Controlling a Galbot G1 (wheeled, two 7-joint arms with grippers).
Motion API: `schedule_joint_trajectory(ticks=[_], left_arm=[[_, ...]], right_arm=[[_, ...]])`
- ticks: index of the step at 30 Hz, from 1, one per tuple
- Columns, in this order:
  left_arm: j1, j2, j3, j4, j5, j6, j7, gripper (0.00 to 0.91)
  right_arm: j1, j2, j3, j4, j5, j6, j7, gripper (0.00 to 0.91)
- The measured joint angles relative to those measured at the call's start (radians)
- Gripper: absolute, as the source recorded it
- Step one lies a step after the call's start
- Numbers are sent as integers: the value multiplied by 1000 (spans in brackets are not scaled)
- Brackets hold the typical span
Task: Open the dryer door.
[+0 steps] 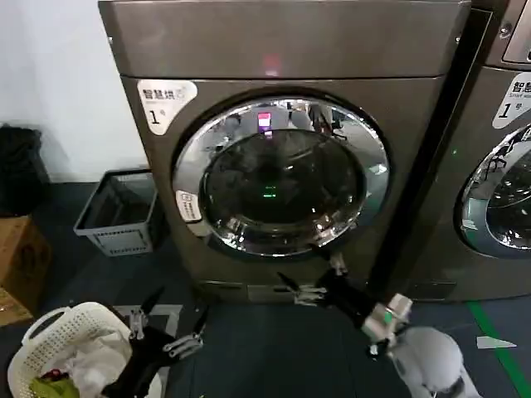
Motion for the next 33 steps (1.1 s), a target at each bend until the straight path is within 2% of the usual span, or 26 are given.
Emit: schedule_joint_trajectory(ticks=[13, 19, 33], left_arm=[[9, -17, -2, 10, -7, -13, -1, 907], [12, -21, -3, 13, -7, -14, -3, 907], [12, -28, -11, 22, -7, -18, -2, 907]], right_arm=[[193, 84, -152, -160, -7, -27, 43, 907], [253, 131, -213, -216, -31, -22, 39, 907], [356, 204, -283, -320, -37, -16, 34, 907]])
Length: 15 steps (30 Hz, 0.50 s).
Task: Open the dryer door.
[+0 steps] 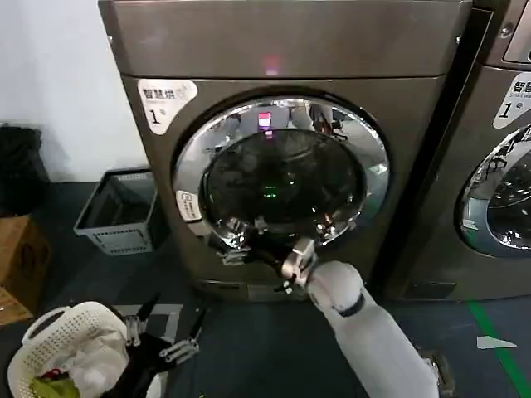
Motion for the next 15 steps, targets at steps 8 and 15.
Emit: schedule_joint_trajectory(ticks=[8, 15], left_arm=[[3, -2, -2, -2, 0, 0, 0, 907], [6, -7, -2, -19, 0, 1, 1, 907]], right_arm=[[34, 24, -18, -40, -1, 0, -4, 907], [56, 53, -26, -81, -2, 6, -19, 907]])
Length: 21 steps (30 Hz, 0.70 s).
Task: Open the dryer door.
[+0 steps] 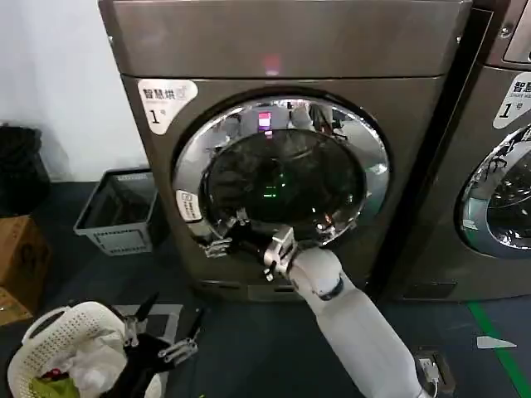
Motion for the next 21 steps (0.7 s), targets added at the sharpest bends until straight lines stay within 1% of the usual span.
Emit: schedule_joint_trajectory(ticks=[12, 15, 21], left_arm=[[5, 1, -13, -8, 0, 2, 1, 907], [9, 2, -15, -11, -1, 17, 3, 907], [9, 1, -17, -15, -1, 26, 3, 907]], right_arm=[[35, 31, -27, -77, -1, 8, -11, 907], [40, 31, -34, -94, 1, 15, -25, 907], [36, 21, -38, -92, 25, 31, -86, 907]])
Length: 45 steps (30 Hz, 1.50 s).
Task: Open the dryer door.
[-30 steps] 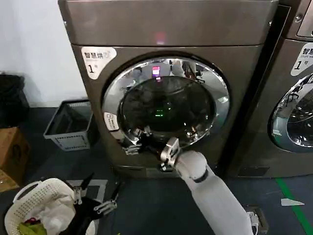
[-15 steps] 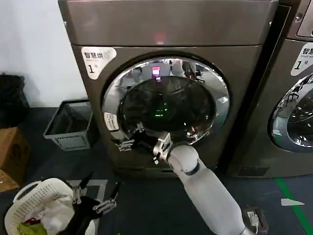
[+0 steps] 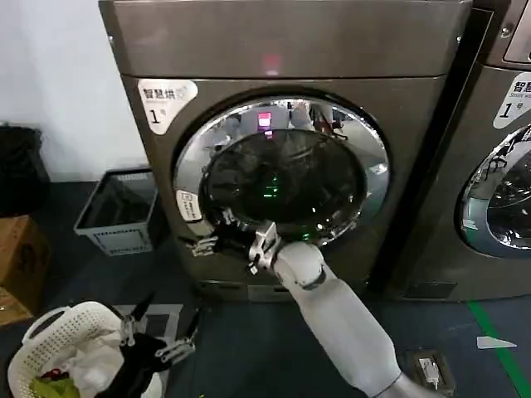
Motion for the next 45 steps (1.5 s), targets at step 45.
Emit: schedule_joint_trajectory(ticks=[45], left_arm=[[-199, 179, -342, 152, -416, 138, 103, 907]], right_arm=[[-176, -183, 70, 234, 105, 37, -413, 907]])
